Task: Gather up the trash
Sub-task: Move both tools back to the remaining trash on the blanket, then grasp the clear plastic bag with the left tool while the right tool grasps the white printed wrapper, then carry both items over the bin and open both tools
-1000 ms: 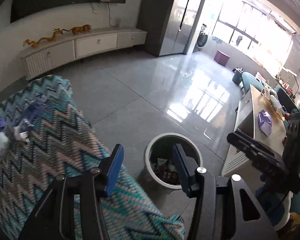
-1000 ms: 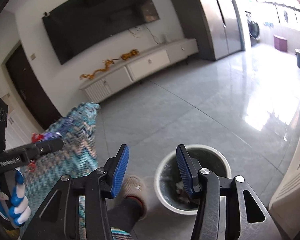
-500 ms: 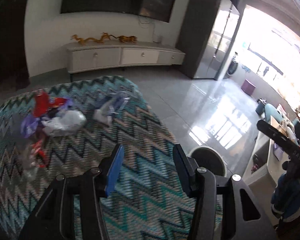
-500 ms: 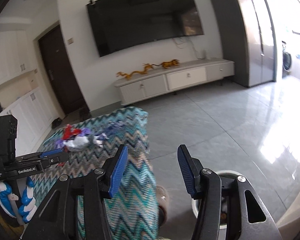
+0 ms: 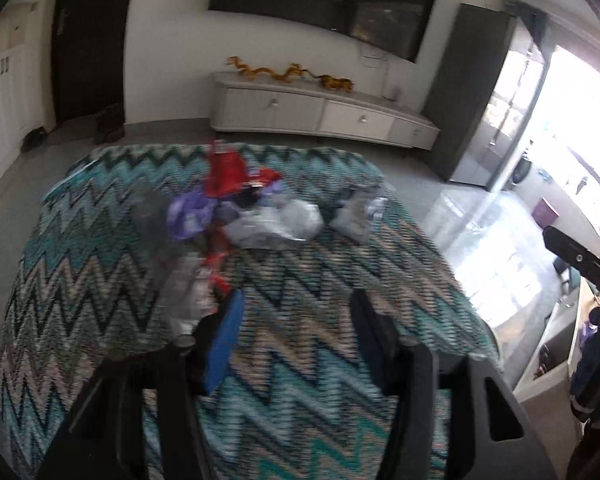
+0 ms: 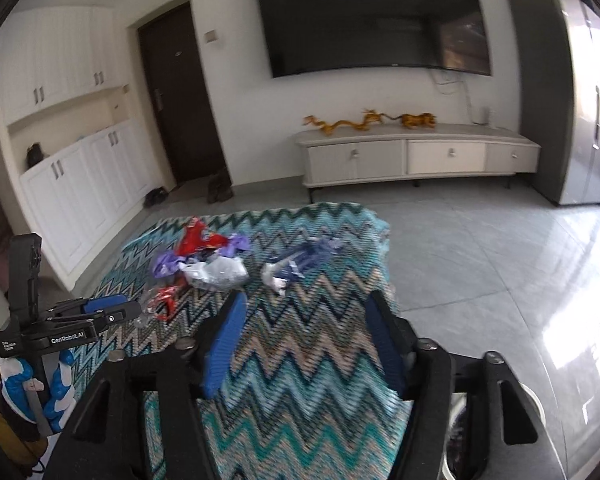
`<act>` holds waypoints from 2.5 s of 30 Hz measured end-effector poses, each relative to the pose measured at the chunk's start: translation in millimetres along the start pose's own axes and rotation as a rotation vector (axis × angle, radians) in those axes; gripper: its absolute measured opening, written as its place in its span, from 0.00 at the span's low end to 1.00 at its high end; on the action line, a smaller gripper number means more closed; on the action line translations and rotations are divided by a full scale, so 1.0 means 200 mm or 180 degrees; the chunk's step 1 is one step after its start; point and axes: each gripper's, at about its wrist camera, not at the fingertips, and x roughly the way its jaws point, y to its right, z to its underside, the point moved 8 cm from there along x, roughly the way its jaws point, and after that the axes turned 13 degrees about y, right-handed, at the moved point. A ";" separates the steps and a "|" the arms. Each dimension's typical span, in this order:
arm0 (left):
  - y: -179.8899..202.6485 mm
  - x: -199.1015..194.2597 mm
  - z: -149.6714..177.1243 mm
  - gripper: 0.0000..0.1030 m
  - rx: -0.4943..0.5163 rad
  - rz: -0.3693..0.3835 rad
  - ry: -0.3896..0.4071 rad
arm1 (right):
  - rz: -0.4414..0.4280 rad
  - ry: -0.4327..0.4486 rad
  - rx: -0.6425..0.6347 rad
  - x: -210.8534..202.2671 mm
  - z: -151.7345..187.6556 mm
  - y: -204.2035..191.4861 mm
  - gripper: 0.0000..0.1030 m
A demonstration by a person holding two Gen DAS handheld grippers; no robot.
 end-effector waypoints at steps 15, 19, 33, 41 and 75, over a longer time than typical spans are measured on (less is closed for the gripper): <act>-0.45 0.22 0.05 0.63 -0.0393 -0.0205 -0.0107 | -0.0761 -0.0557 -0.0400 0.83 0.19 -0.55 0.75; -0.43 0.28 0.08 0.63 -0.0345 -0.0124 -0.0177 | -0.0838 -0.0636 -0.0557 1.02 0.22 -0.63 0.80; -0.41 0.40 0.15 0.33 -0.0328 0.0054 -0.0221 | -0.0955 -0.0899 -0.0501 1.35 0.32 -0.66 0.85; -0.36 0.33 0.18 0.09 -0.0264 0.0147 -0.0250 | -0.0983 -0.0850 -0.0518 1.24 0.36 -0.66 0.71; 0.28 -0.49 0.01 0.07 0.0307 0.0330 0.0218 | -0.0720 0.0010 -0.0179 -0.07 0.13 -0.16 0.19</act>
